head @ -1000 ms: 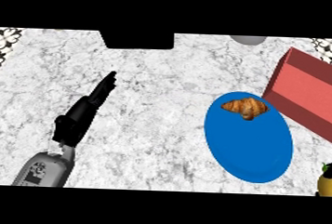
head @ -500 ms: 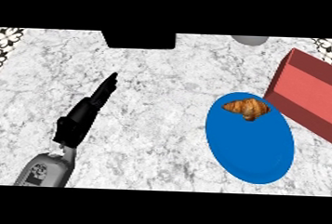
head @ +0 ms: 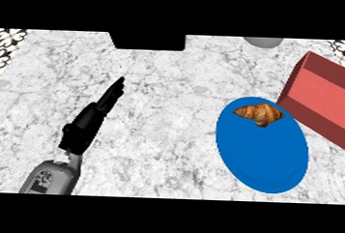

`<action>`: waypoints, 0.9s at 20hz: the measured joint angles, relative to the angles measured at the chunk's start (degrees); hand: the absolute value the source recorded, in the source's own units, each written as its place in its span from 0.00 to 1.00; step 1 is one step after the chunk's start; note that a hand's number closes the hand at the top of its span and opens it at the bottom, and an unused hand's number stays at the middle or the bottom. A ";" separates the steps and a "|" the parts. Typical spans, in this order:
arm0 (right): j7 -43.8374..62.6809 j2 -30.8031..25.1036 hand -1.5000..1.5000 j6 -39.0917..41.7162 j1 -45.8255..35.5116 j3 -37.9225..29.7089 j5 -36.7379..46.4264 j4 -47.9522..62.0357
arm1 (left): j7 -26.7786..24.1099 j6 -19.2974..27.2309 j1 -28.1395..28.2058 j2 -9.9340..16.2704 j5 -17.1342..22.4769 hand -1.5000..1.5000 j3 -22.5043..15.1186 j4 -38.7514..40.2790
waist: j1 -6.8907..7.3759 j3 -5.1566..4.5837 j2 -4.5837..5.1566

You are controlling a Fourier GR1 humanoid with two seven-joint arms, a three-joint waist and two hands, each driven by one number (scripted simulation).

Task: Pick the lemon from the plate and place it in the cardboard box

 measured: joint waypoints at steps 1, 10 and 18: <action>0.24 -0.52 1.00 1.21 -1.53 -1.53 -2.25 0.67 | 0.18 -0.24 -0.60 -0.01 -0.04 0.50 0.28 0.16 | 0.02 0.01 0.02; -2.57 -2.69 1.00 3.00 -14.90 -3.60 -4.83 16.69 | 0.46 -0.85 -1.26 -2.46 -1.90 0.50 0.41 0.74 | 0.58 0.02 0.16; -10.45 -3.49 1.00 -0.69 -21.55 0.22 2.96 33.49 | 0.70 -2.63 -1.11 -2.41 -2.28 0.50 2.08 0.08 | 0.86 0.03 0.25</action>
